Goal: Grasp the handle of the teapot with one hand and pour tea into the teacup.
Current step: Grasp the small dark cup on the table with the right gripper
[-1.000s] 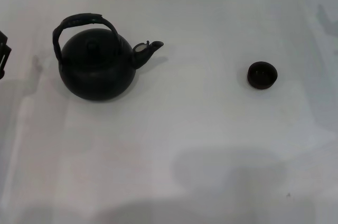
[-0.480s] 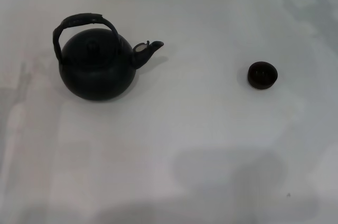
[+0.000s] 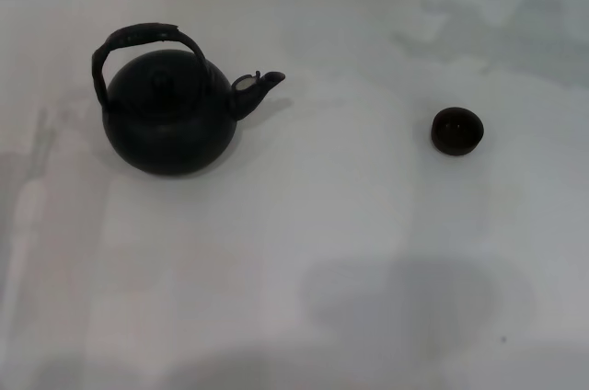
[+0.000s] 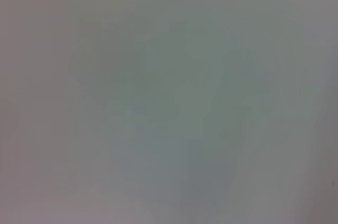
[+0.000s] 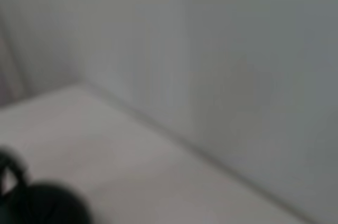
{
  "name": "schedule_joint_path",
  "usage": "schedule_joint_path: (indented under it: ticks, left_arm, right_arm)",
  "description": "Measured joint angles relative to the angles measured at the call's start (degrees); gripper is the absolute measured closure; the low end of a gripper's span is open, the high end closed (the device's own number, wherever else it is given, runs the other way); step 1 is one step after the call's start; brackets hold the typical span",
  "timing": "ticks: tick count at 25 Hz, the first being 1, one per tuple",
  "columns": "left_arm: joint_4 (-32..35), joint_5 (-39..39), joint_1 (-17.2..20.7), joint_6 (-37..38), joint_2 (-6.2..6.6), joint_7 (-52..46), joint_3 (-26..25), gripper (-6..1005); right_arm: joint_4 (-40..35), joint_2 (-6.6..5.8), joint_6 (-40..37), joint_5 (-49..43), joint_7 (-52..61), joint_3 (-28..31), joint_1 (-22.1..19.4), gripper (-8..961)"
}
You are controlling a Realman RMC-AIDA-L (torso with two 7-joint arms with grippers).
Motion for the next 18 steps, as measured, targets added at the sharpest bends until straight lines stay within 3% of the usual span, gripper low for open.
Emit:
schedule_joint_path:
  ticks: [4,5,6,7,8,11,18]
  left_arm:
    - [-0.1,0.0,-0.3,-0.3,0.02,0.0,0.1,196]
    - [-0.1,0.0,-0.5,-0.4,0.02,0.0,0.2,196]
    - [-0.1,0.0,-0.5,-0.4,0.02,0.0,0.2,196]
    - [-0.2,0.0,-0.5,-0.4,0.01,0.0,0.2,196]
    - [-0.2,0.0,-0.6,-0.4,0.02,0.0,0.1,196]
    - [-0.1,0.0,-0.8,-0.6,0.01,0.0,0.2,196]
    - [0.1,0.0,-0.9,-0.7,-0.07,0.0,0.2,196]
  right_arm:
    - [-5.5,2.53,5.1,-15.6,7.9,-0.2,3.1,126]
    - [-8.4,4.82,7.9,-23.5,10.7,-0.2,4.3,126]
    - [-9.9,5.99,9.1,-27.1,11.8,-0.4,4.9,126]
    - [-9.9,5.99,9.1,-27.1,11.8,-0.4,4.9,126]
    - [-11.3,7.07,10.0,-30.8,13.0,-1.0,5.4,126]
    - [-12.7,7.62,10.7,-36.0,18.5,-9.3,7.2,126]
    - [-12.6,7.86,9.7,-41.5,23.3,-17.4,8.4,126]
